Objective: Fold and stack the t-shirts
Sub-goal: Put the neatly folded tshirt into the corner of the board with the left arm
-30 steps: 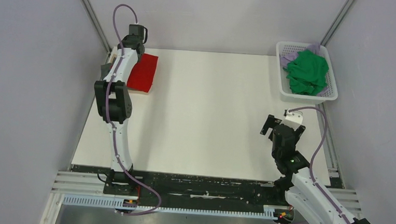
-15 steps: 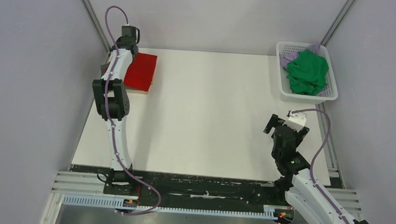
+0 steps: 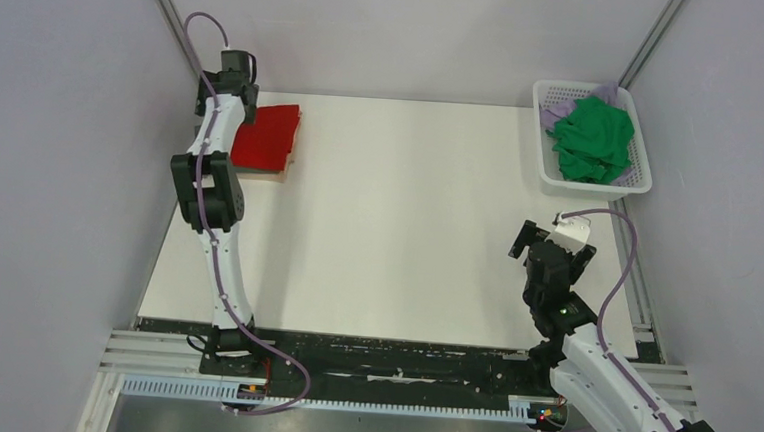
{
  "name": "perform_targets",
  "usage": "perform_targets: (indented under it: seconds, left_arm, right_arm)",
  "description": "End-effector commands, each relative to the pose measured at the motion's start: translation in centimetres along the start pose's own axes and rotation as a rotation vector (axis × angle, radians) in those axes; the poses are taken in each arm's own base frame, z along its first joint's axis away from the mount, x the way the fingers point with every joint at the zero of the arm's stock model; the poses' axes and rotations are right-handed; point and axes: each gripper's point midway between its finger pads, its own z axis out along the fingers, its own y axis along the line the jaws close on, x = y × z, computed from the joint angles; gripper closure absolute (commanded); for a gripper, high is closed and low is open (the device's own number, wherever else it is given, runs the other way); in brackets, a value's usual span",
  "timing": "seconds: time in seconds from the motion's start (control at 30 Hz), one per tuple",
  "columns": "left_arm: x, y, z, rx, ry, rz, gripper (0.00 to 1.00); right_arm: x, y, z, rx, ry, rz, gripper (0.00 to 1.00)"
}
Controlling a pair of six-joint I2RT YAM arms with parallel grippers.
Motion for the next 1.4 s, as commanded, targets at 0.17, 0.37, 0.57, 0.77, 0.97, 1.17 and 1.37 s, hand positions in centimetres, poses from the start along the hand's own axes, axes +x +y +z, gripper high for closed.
perform_targets:
  seconds: [0.17, 0.37, 0.57, 0.77, 0.97, 1.17, 1.37]
  left_arm:
    - [-5.6, 2.2, -5.3, 0.084, -0.145, -0.361, 0.0]
    - [-4.6, -0.1, -5.5, 0.19, -0.124, -0.467, 0.0]
    - [-1.1, -2.8, -2.1, 0.291, -0.053, -0.544, 0.0]
    - [3.0, -4.4, 1.3, 0.325, 0.032, -0.611, 0.0]
    - [6.1, -4.8, 3.1, 0.361, 0.08, -0.684, 0.0]
    - [5.5, -4.5, 2.3, 0.409, 0.047, -0.715, 0.0]
    - [-0.5, -0.8, -3.1, 0.462, -0.094, -0.787, 0.0]
  right_arm:
    - [-0.6, -0.2, 0.1, 0.018, -0.019, 0.013, 0.02]
    - [-0.9, 0.0, 0.0, 0.007, -0.026, 0.021, 0.02]
    - [-1.0, -0.3, -0.3, 0.008, -0.03, 0.02, 0.02]
    - [-0.9, -0.4, -0.2, 0.015, -0.027, 0.018, 0.02]
    - [-0.6, -0.3, -0.1, 0.018, -0.013, 0.008, 0.02]
    - [-0.7, -0.2, -0.1, 0.008, -0.016, 0.014, 0.02]
    - [-0.8, 0.1, -0.3, -0.014, -0.011, 0.006, 0.02]
